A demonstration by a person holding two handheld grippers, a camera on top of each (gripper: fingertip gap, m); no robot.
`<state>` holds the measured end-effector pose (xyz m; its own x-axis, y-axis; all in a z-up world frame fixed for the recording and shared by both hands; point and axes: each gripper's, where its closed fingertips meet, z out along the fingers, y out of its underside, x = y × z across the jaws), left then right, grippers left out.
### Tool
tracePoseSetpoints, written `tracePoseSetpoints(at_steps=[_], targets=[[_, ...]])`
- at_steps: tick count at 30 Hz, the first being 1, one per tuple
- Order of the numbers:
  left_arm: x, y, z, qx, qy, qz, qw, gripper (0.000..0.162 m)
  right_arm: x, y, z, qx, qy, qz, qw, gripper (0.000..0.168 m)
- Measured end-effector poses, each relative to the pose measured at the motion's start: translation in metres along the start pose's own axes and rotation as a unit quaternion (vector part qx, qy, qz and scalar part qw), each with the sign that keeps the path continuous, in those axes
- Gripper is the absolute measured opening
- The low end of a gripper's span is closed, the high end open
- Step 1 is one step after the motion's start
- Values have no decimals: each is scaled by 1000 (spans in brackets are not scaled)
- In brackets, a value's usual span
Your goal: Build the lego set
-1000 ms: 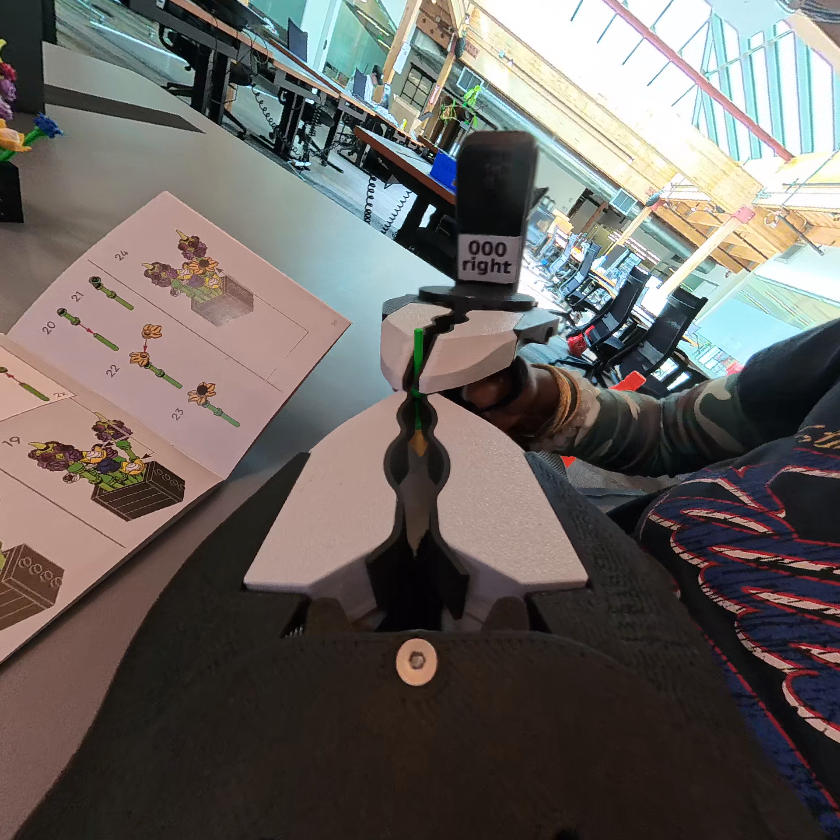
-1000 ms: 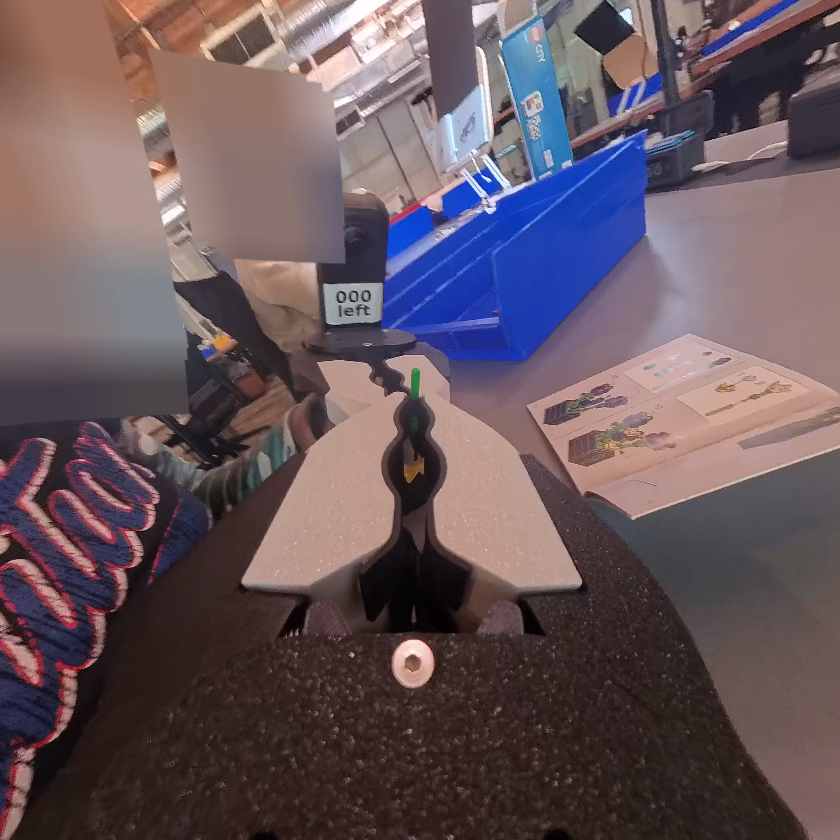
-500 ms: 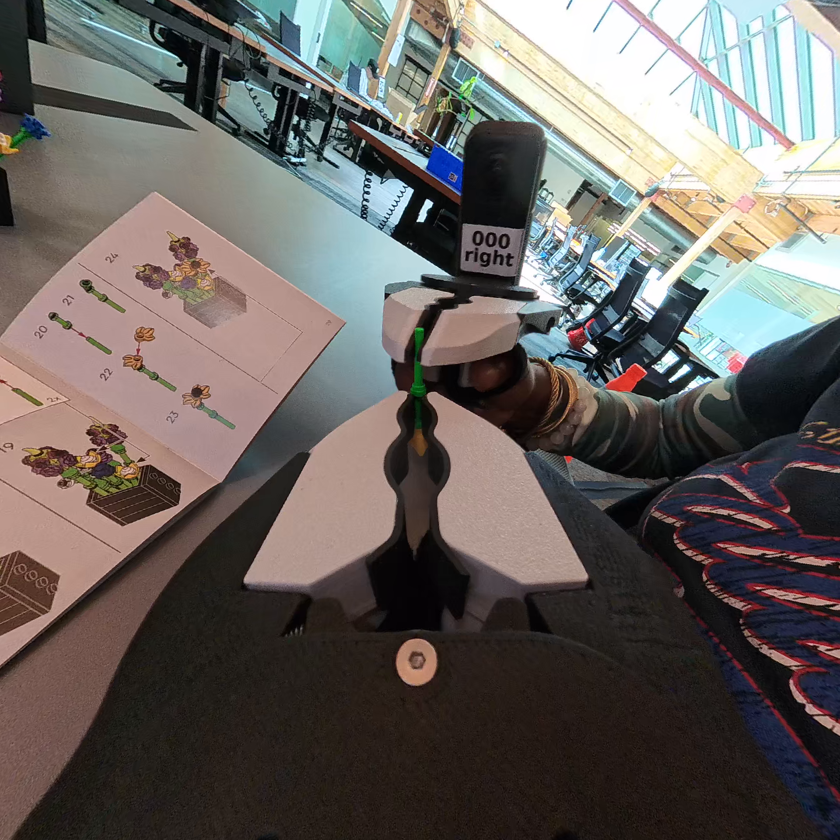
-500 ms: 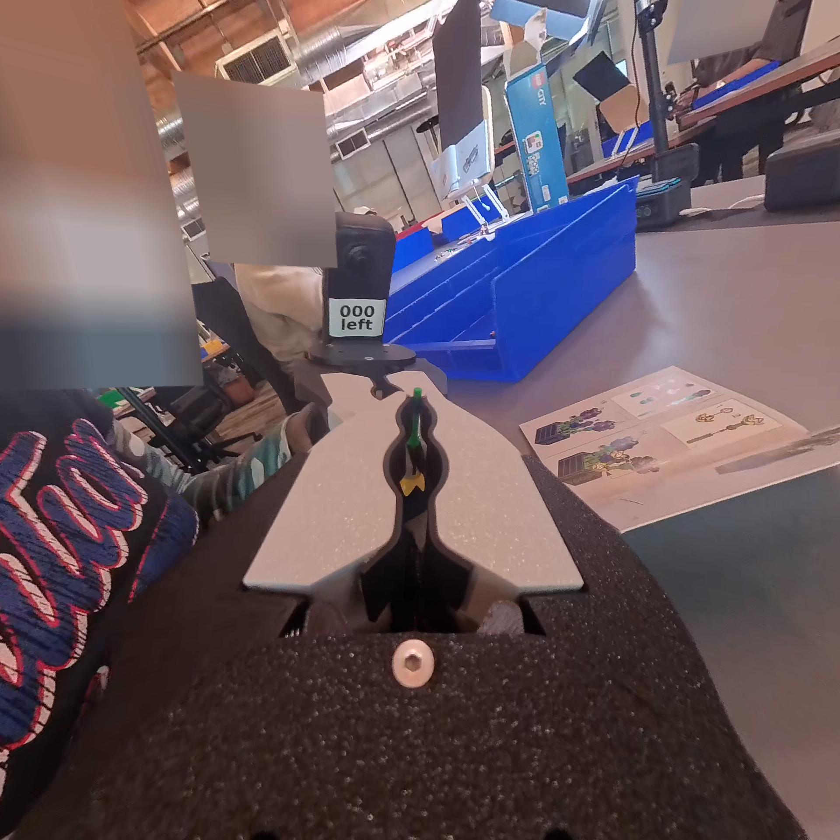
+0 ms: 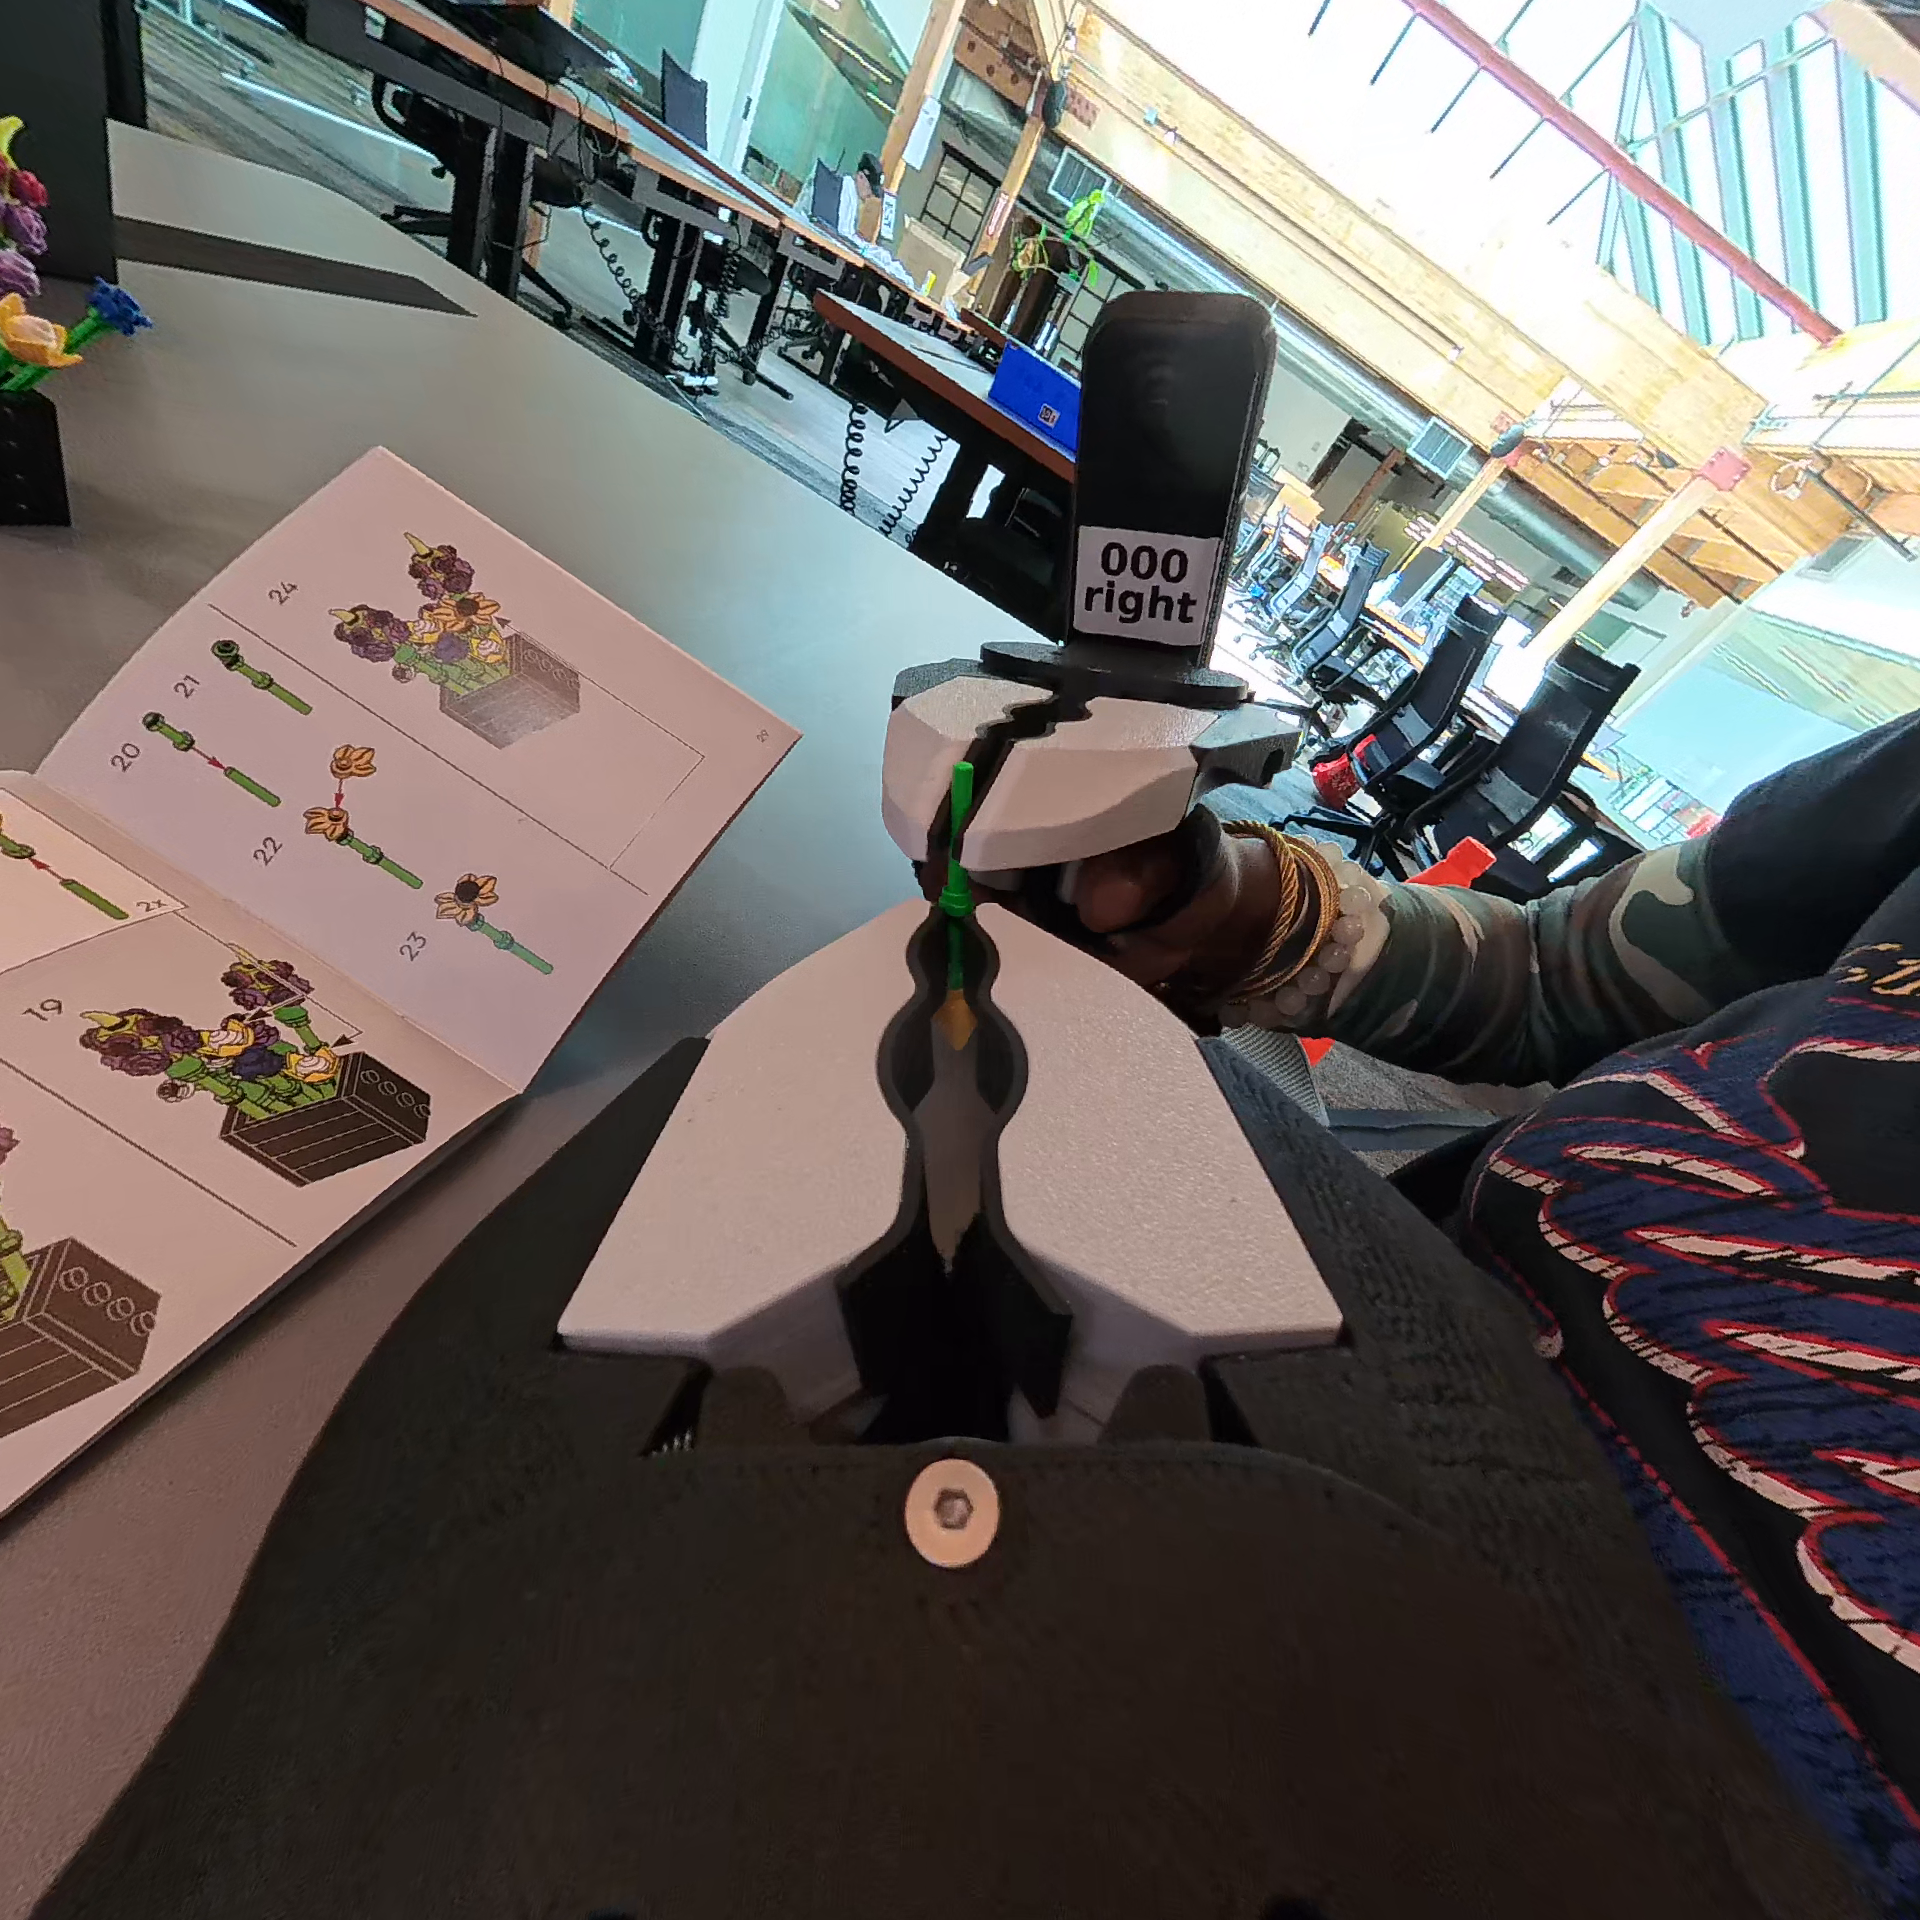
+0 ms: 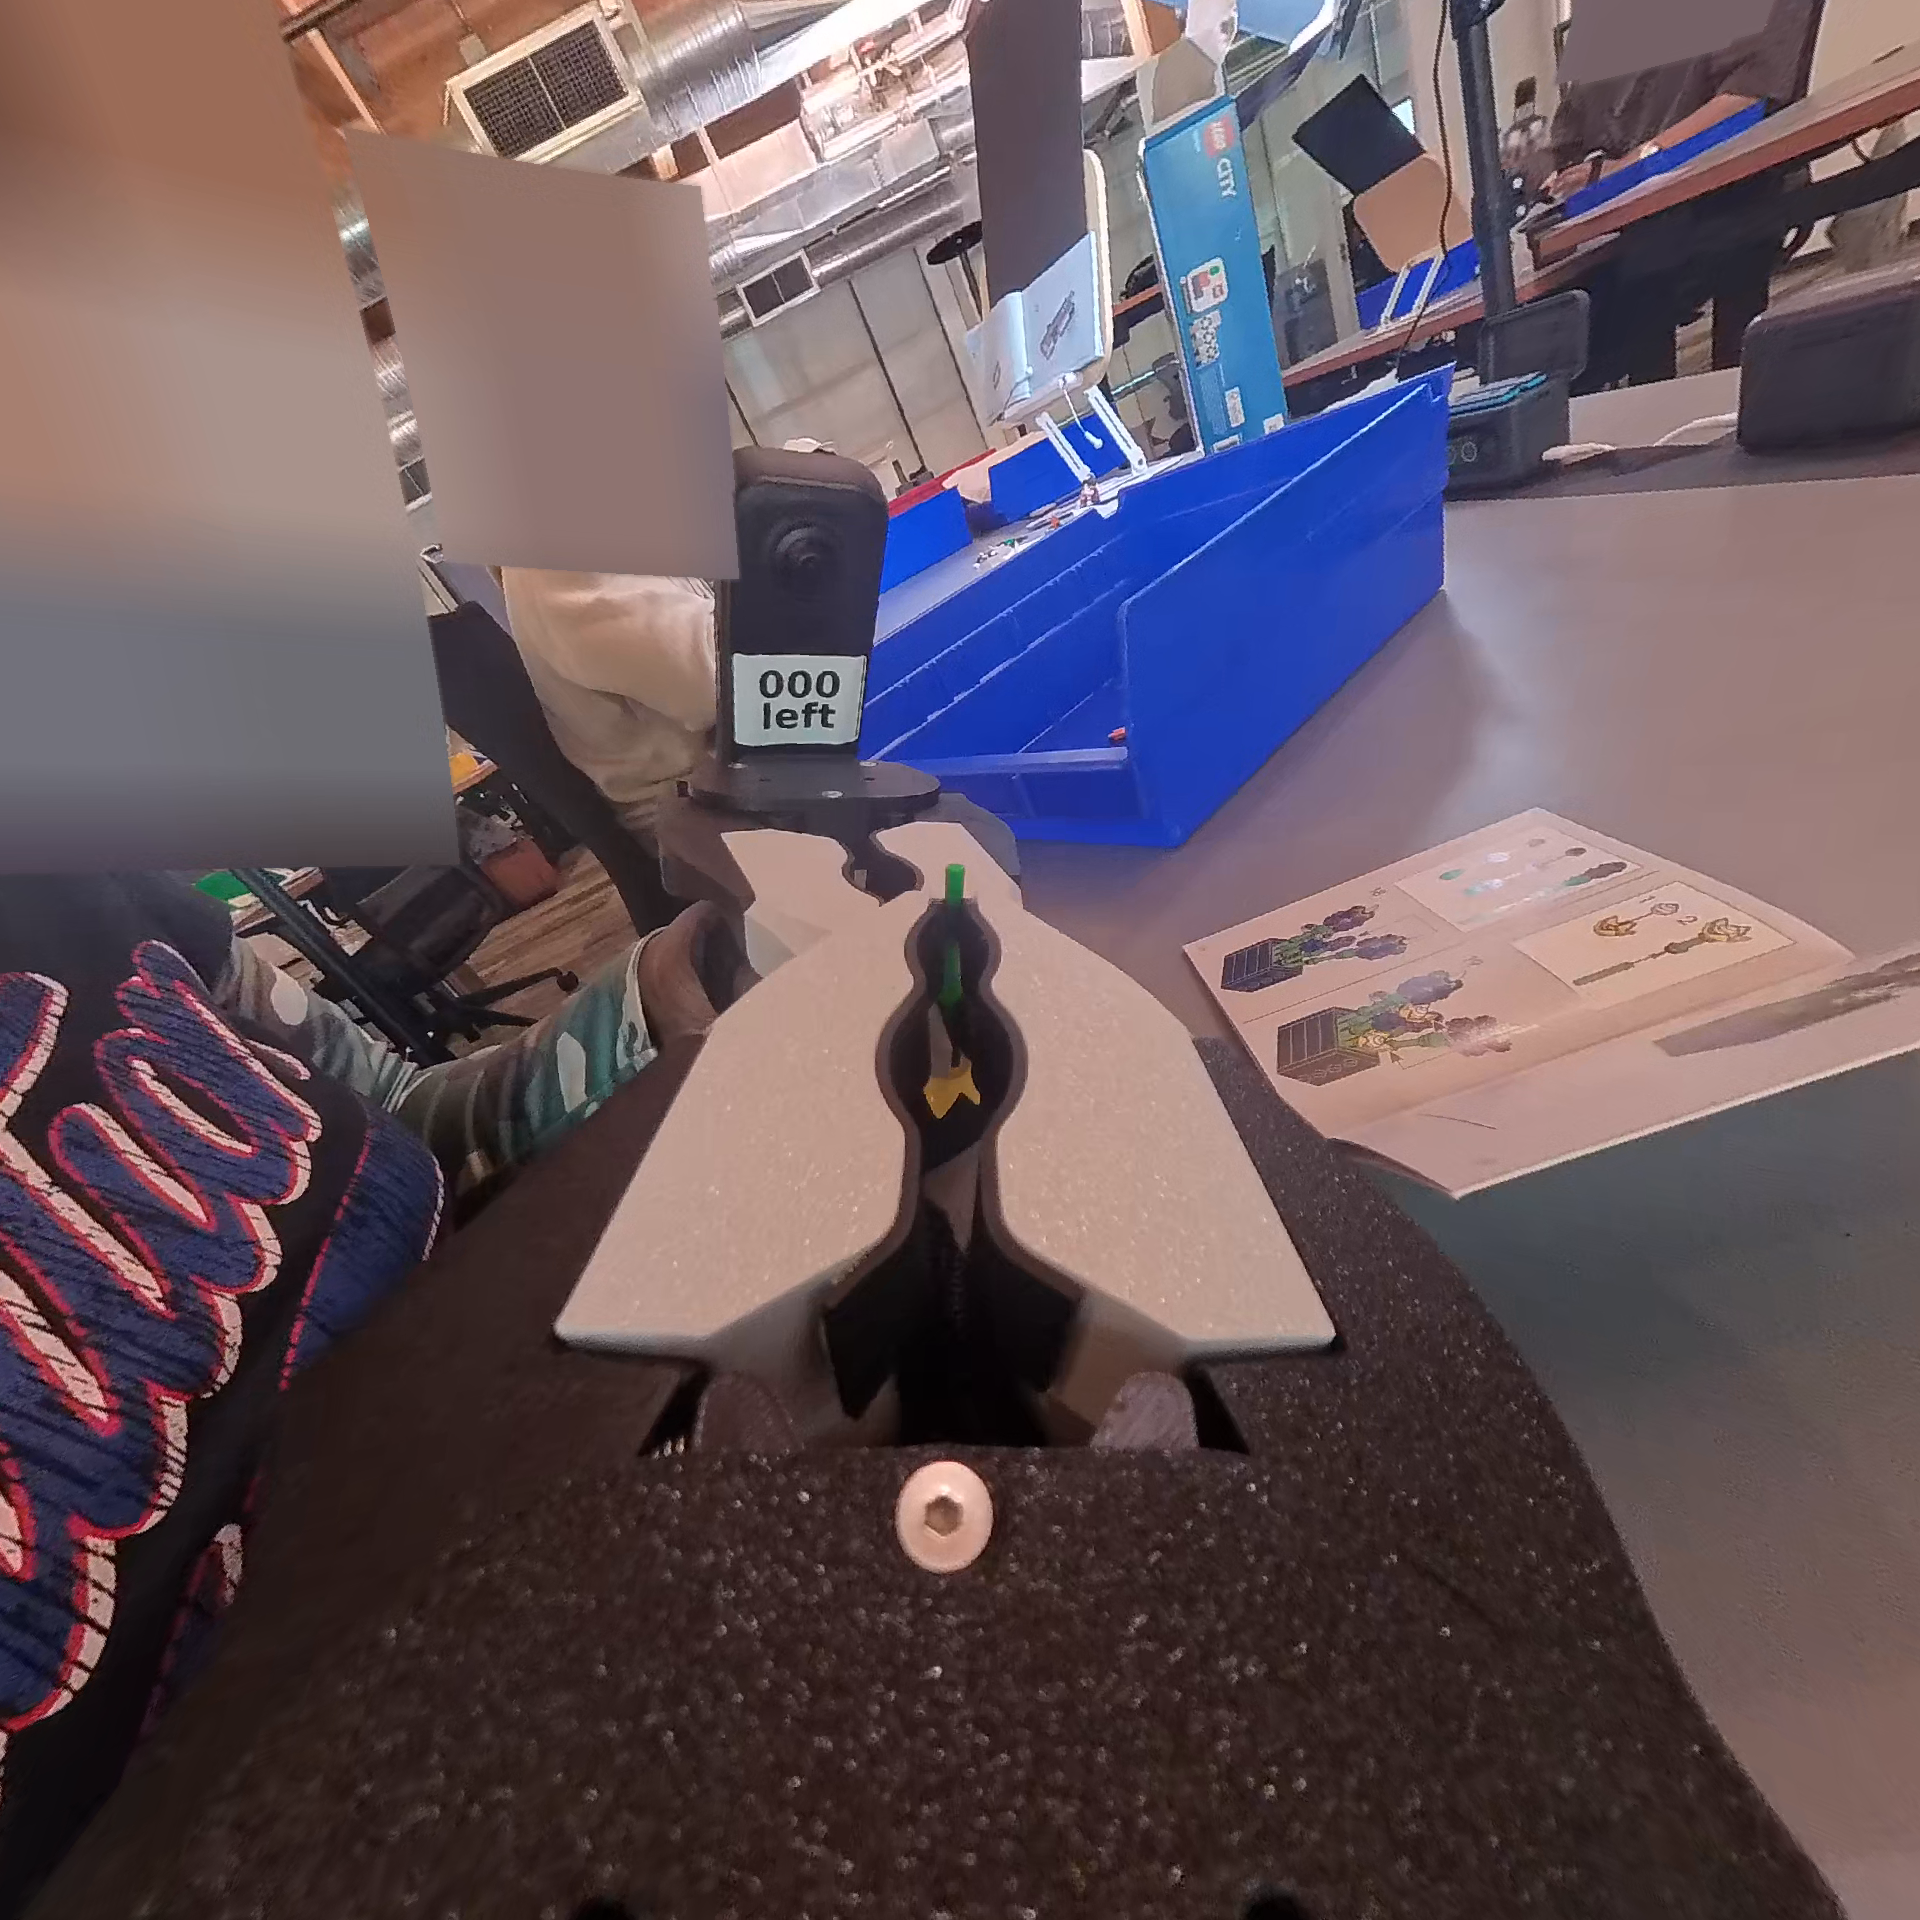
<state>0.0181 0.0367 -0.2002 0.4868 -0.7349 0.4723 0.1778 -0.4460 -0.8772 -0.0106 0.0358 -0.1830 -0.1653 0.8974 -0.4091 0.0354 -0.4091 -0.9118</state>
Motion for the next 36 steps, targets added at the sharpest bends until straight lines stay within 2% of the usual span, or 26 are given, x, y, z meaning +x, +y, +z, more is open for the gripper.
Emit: tracePoseSetpoints(at_steps=[12, 17, 20, 22, 26, 29, 36], targets=[[1, -1, 0, 0, 3, 4, 1000, 0, -1, 2, 1, -7, -2, -5, 1000, 4], [7, -8, -1, 22, 24, 8, 999, 3, -6, -12, -2, 49, -32, 37, 998, 3], [11, -20, -10, 69, 52, -7, 996, 30, -6, -37, -10, 136, -39, 71, 987, 3], [14, -27, -16, 97, 58, 1, 994, 36, -8, -51, -14, 188, -44, 94, 977, 3], [21, -38, -17, 137, 32, 75, 987, 37, -14, -68, -15, 269, -67, 156, 948, 3], [29, -50, -20, 189, -3, 144, 971, 36, -21, -70, -13, 301, -79, 176, 934, 3], [42, -51, -18, 198, -3, 169, 966, 18, -22, -57, -17, 324, -59, 190, 925, 3]])
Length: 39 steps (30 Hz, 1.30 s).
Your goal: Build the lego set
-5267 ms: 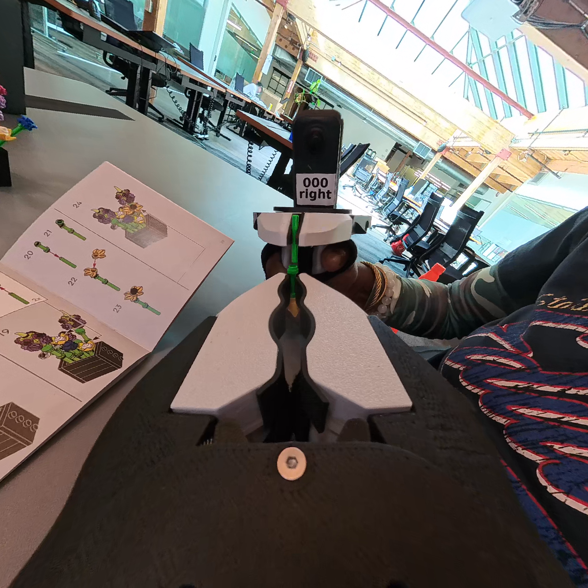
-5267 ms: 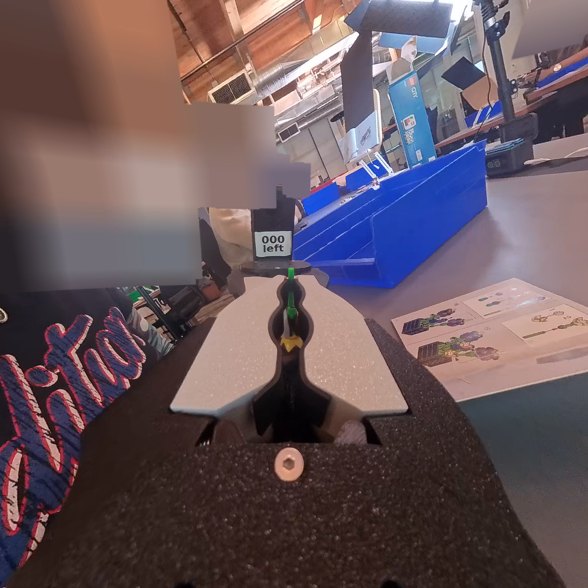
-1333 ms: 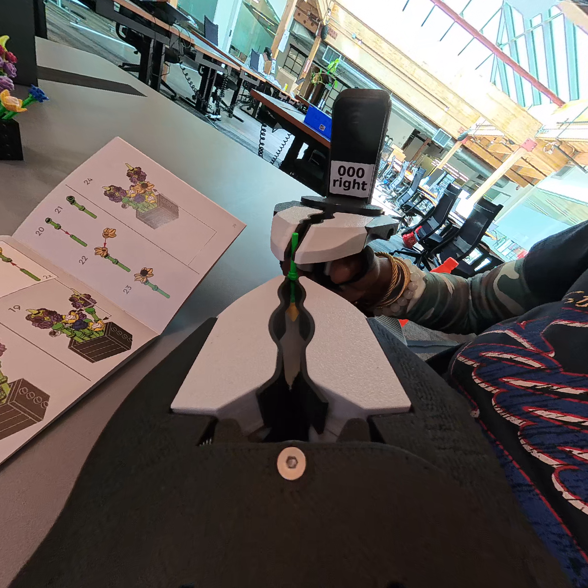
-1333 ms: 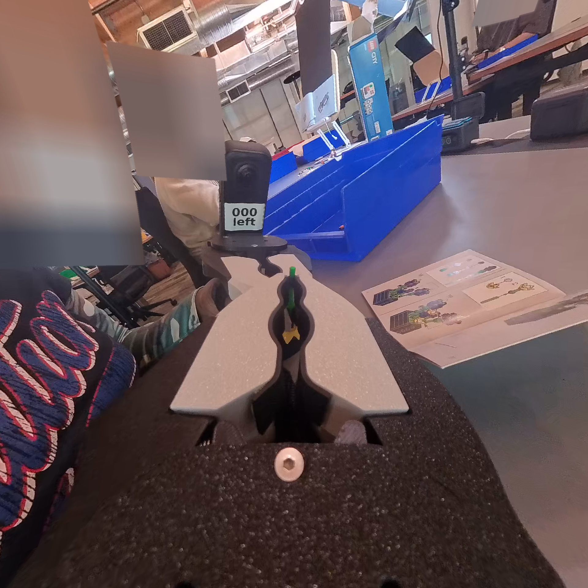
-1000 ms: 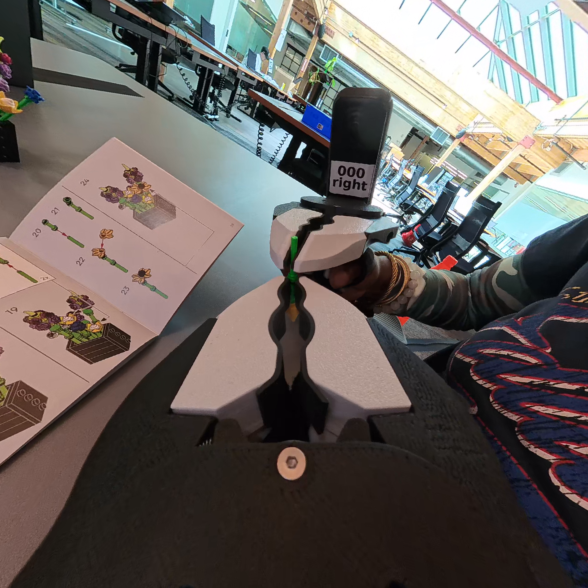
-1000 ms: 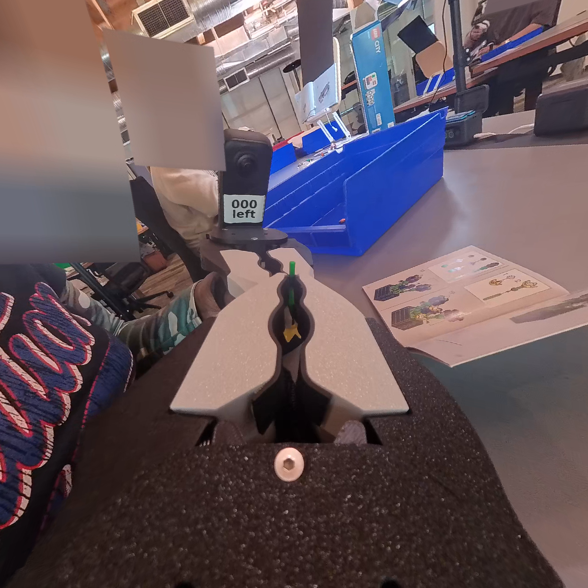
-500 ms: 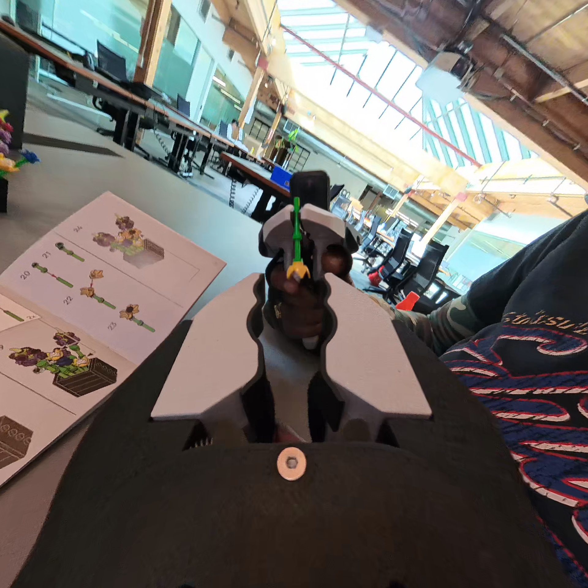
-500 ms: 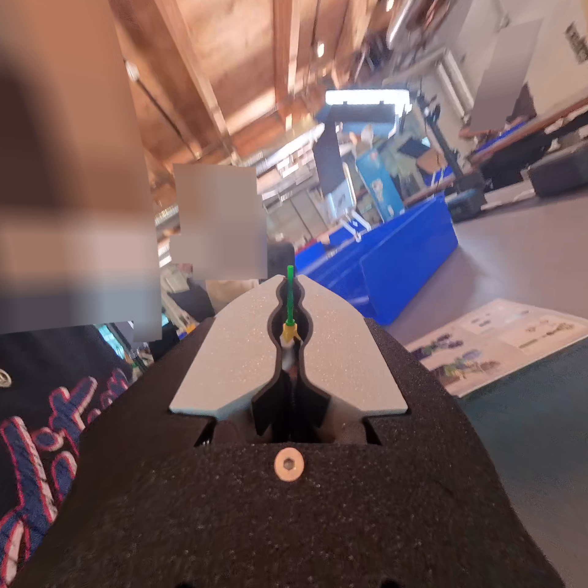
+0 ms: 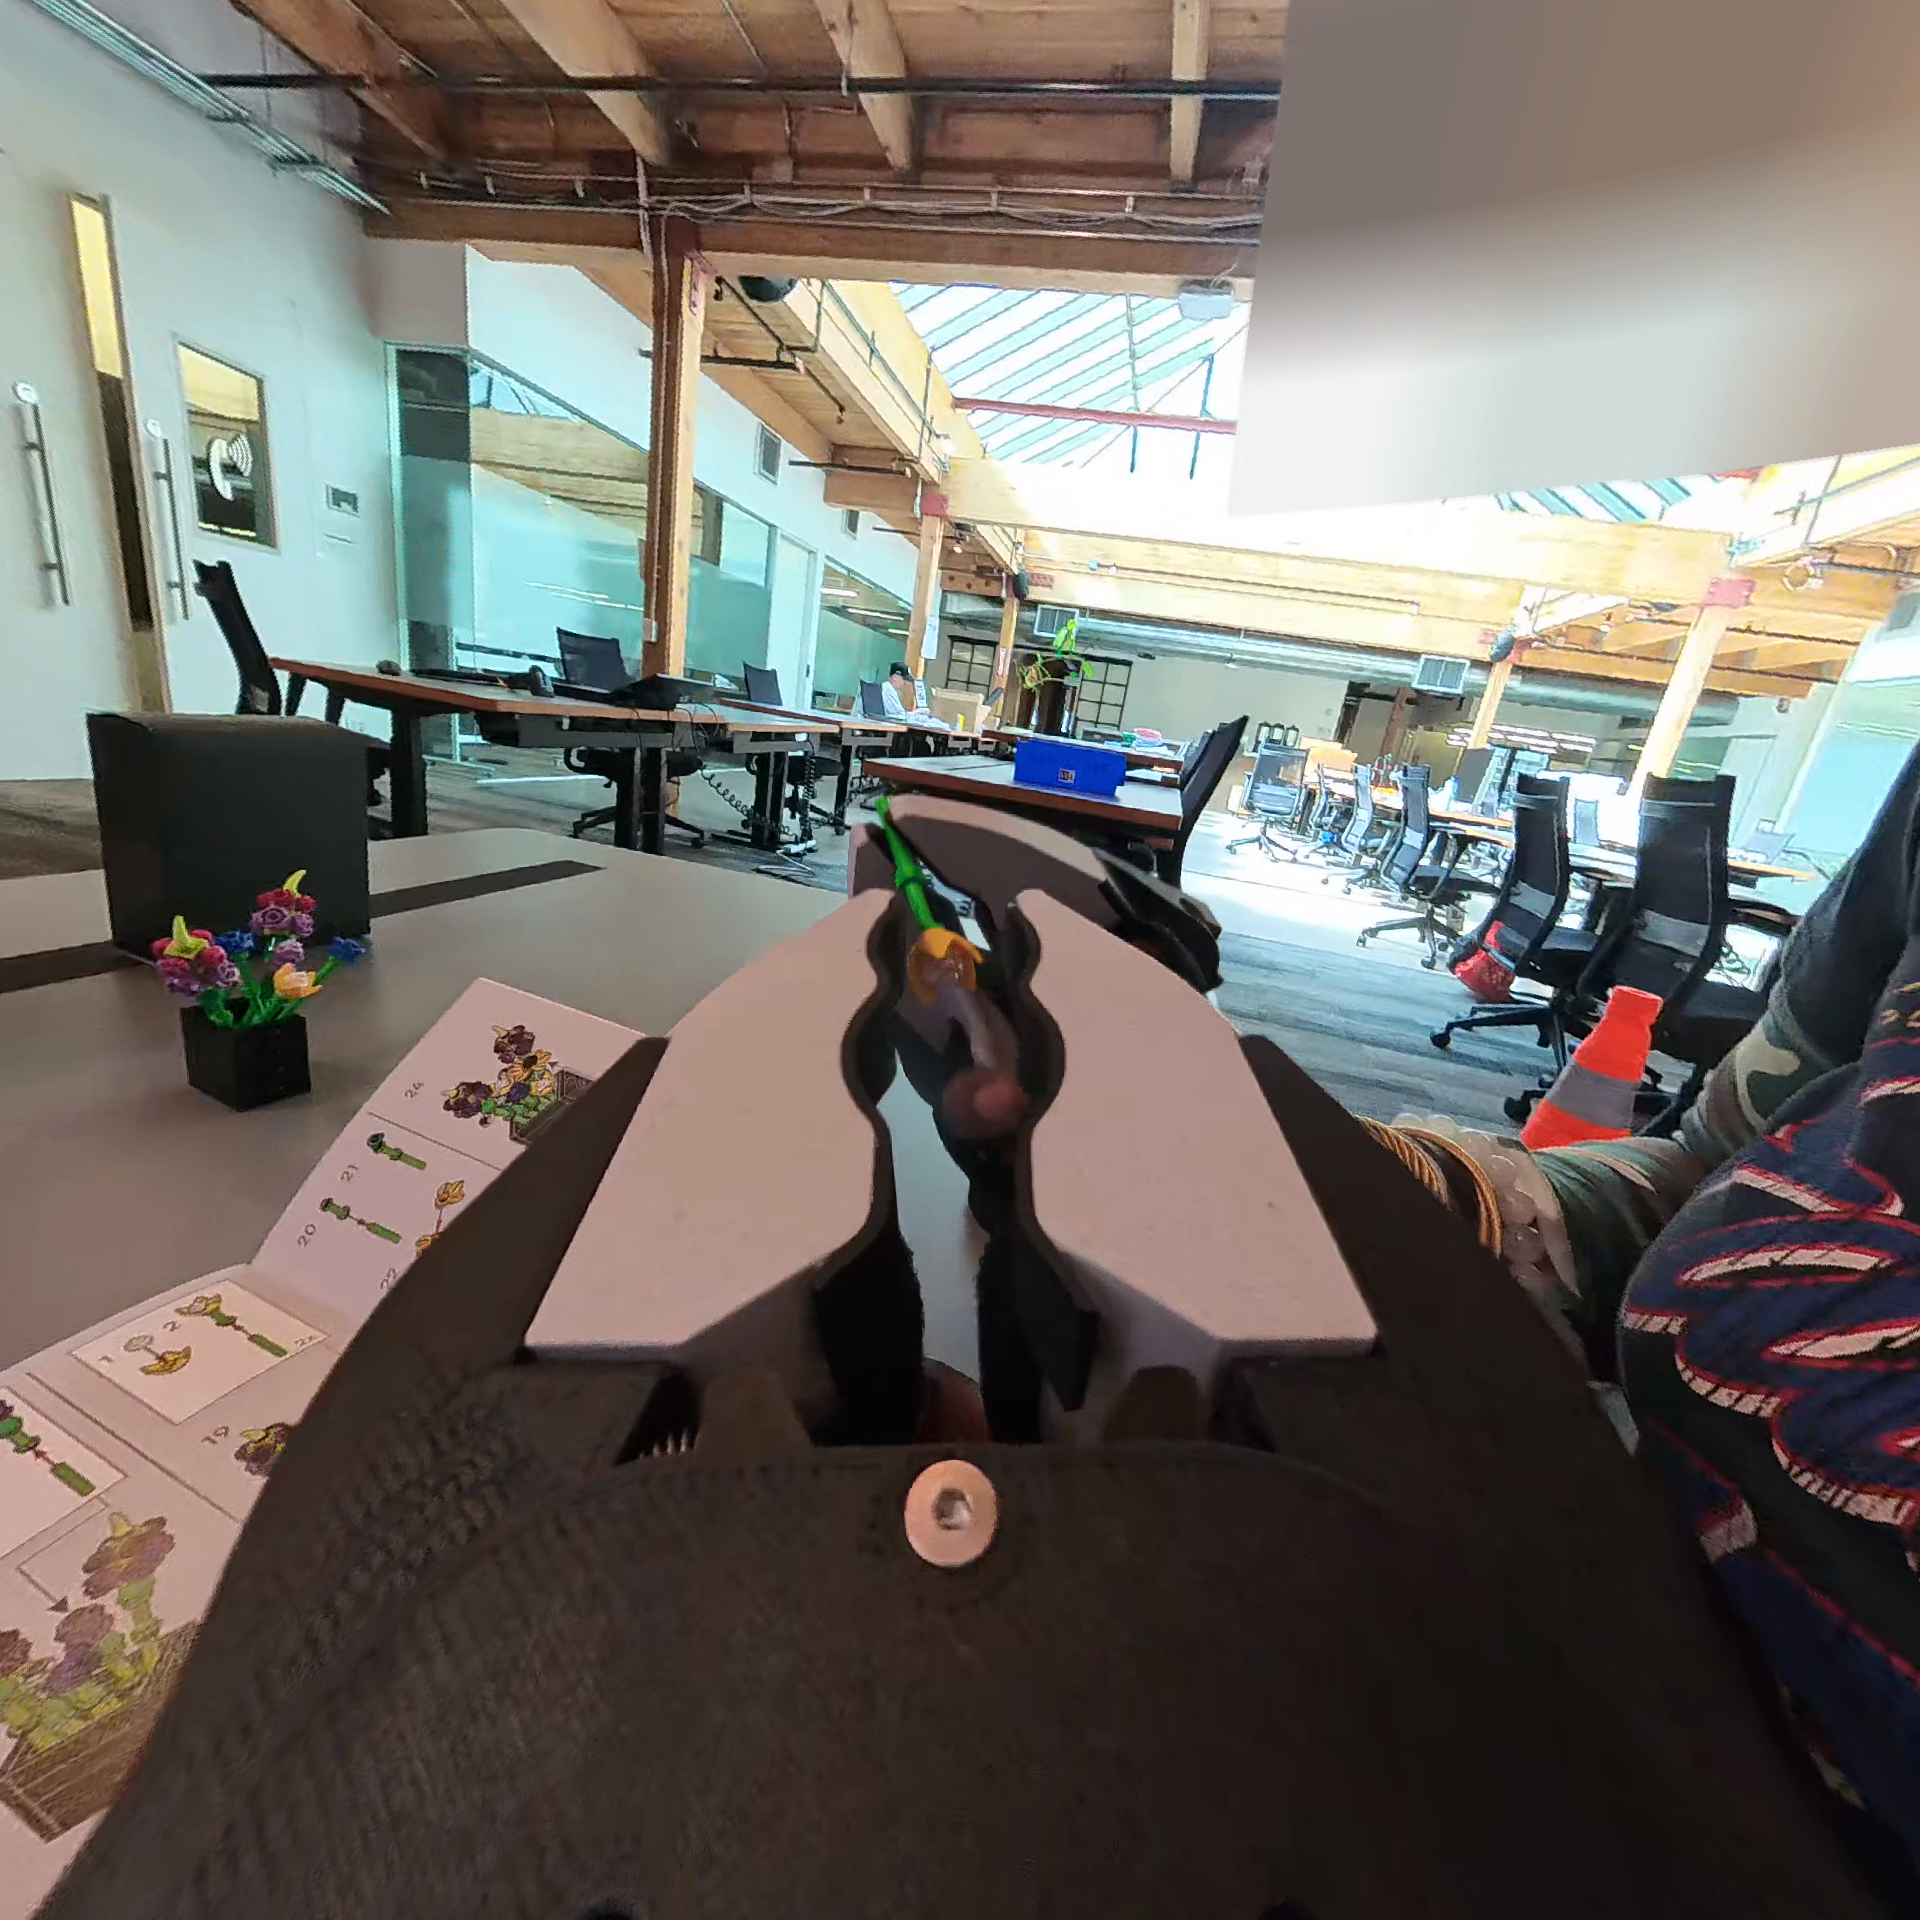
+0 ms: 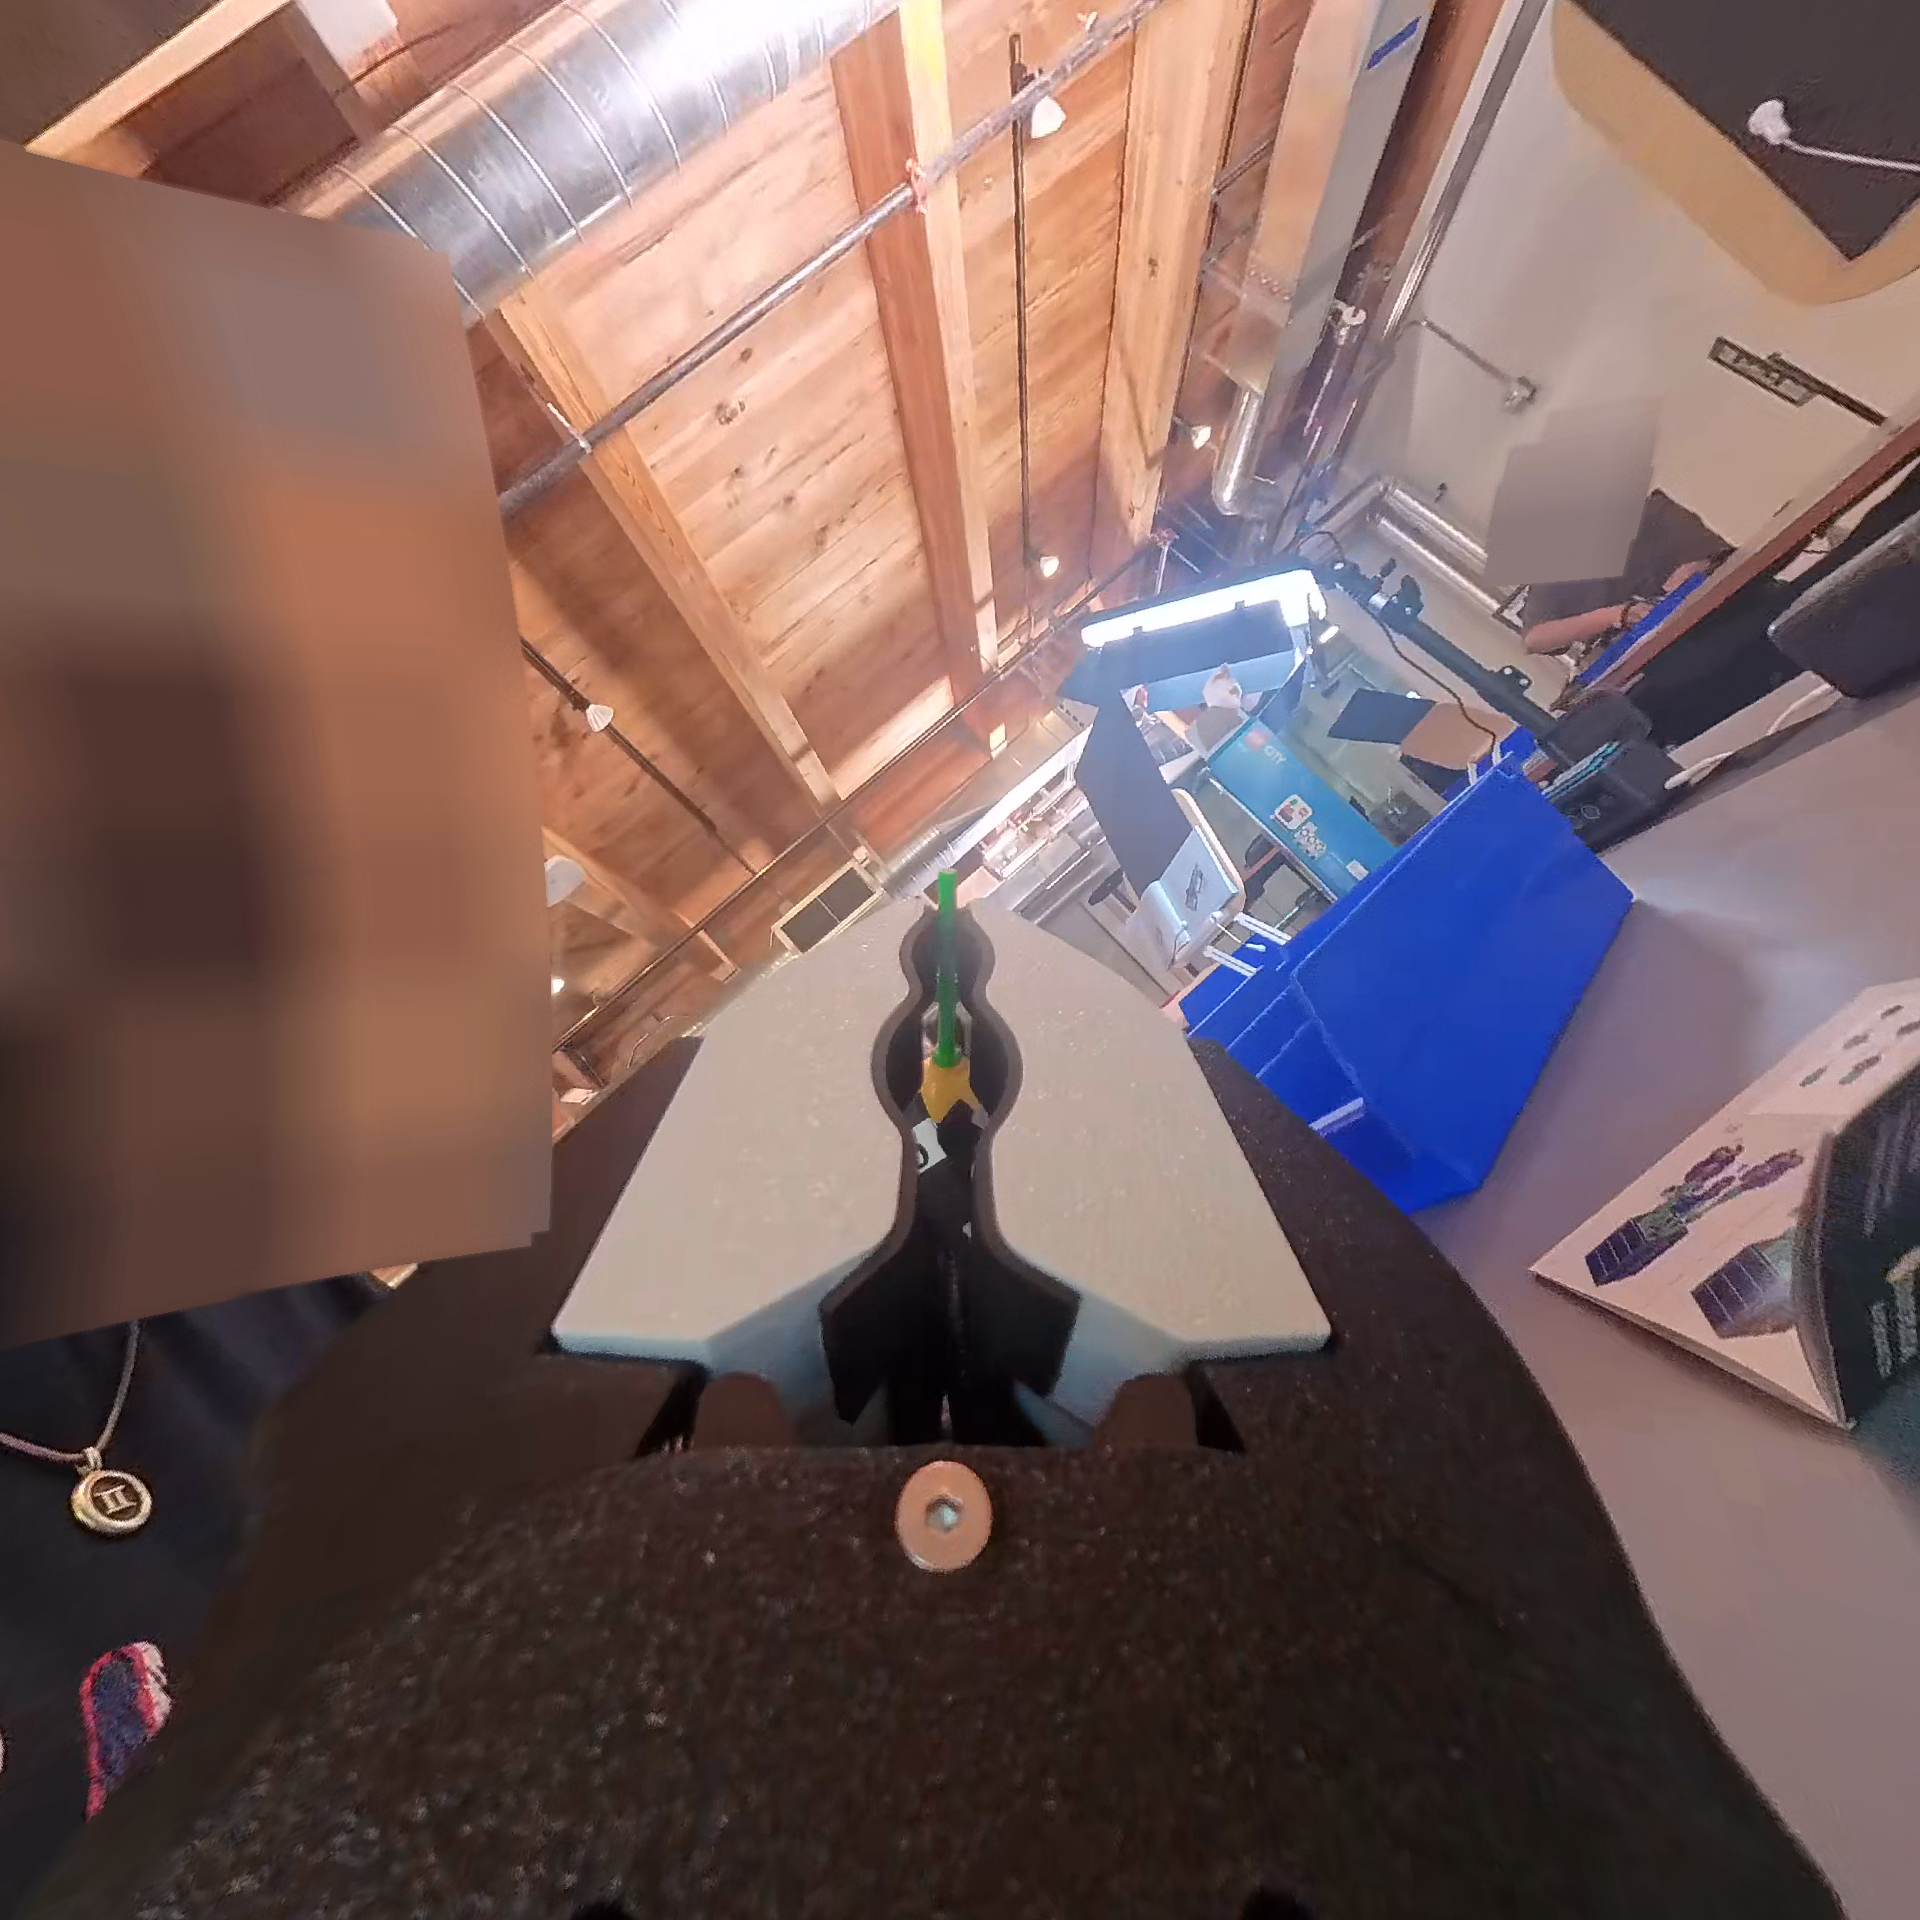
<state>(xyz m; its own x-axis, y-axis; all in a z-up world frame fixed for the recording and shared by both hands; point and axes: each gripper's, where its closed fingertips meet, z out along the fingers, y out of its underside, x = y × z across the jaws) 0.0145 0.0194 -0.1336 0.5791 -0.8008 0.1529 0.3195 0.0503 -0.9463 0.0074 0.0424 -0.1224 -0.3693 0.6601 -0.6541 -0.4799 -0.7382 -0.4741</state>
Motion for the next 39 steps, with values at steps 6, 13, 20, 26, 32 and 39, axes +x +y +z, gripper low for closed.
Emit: tracePoseSetpoints(at_steps=[6, 13, 20, 26, 32, 39], targets=[[-1, 7, 0, -26, -1, 15, 1000, 17, 1, -1, -4, 12, 9, -6, 1000, 3], [-2, 12, 1, -32, -8, 25, 999, 14, 4, 2, 0, 28, 7, 15, 999, 3], [-7, 7, -6, -25, 0, 0, 1000, 14, 9, 8, 0, 6, 20, 15, 1000, 4], [-14, 3, -19, -75, -4, 24, 997, 14, 12, 10, -5, -77, 72, -80, 991, 17], [-32, 30, -40, -249, -49, 25, 967, 14, 31, 13, -20, -347, 164, -542, 747, 16], [-26, 41, -41, -284, -41, -15, 958, 14, 40, 52, -19, -478, 68, -692, 536, 17]])
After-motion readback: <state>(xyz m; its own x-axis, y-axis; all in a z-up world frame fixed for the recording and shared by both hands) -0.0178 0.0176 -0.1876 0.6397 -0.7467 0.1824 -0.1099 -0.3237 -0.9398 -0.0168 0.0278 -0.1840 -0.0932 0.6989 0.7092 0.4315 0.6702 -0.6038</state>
